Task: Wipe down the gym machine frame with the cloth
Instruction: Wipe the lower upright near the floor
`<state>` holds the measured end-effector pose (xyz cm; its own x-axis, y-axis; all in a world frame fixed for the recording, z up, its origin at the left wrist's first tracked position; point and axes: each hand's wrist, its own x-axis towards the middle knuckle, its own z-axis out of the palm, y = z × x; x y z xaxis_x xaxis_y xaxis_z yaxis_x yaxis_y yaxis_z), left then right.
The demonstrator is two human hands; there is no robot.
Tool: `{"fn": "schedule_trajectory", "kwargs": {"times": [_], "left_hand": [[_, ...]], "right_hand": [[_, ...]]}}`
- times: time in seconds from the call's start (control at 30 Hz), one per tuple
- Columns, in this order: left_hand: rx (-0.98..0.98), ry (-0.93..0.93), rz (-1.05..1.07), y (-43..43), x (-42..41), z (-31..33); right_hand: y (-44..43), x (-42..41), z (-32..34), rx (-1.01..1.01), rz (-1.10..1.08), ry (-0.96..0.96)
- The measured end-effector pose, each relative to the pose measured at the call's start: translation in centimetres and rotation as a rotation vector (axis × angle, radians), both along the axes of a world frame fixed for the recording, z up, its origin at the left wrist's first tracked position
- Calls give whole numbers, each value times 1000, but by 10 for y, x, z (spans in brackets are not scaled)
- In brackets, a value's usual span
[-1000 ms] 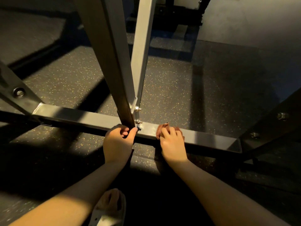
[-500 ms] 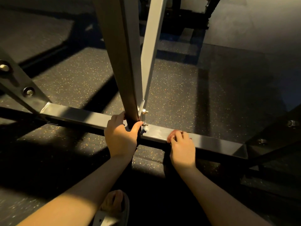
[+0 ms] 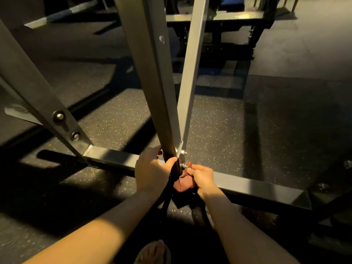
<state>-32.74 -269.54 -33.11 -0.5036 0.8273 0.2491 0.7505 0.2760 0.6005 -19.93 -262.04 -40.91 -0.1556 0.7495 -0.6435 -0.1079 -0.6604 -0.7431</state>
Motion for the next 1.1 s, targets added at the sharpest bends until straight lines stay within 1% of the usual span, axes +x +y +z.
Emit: {"fn": "schedule_trajectory", "kwargs": {"times": [0.07,0.1,0.13,0.23,0.3,0.33,0.4,0.47,0.53,0.57,0.63,0.7,0.77,0.83,0.9,0.97,1.03,1.1], "left_hand": [[21,95,-17,2,-2,19],[34,121,-21,3,-1,30],[47,107,-21,3,-1,42],[123,24,-34,3,2,73],[146,58,-18,4,4,82],[144,76,-5,5,5,84],[124,81,25,6,6,83],[109,74,47,6,8,81],[107,58,59,6,9,80],[113,48,64,5,9,79],[122,37,65,5,10,78],[125,56,73,6,13,78],[110,87,99,8,14,78],[90,95,102,7,15,81],[82,89,93,6,15,82],[74,109,93,6,16,84],[68,125,104,6,18,85],[57,147,107,8,17,85]], "right_hand": [[-4,3,0,-131,7,119],[-6,5,0,-156,-6,156],[-7,7,2,-143,-27,154],[3,6,18,12,-87,79],[18,0,39,116,-158,129],[27,-5,49,166,-156,147],[40,-11,55,245,-61,97],[42,-13,48,293,56,-59],[41,-12,35,255,154,-223],[43,-10,35,231,172,-251],[58,-12,55,225,111,-180],[79,-16,82,309,-10,-79],[89,-22,97,397,-54,-56],[79,-23,91,406,-11,-87],[66,-18,80,321,70,-137],[57,-12,80,313,143,-211],[52,-10,96,376,139,-188],[47,-10,116,518,150,-173]]}}
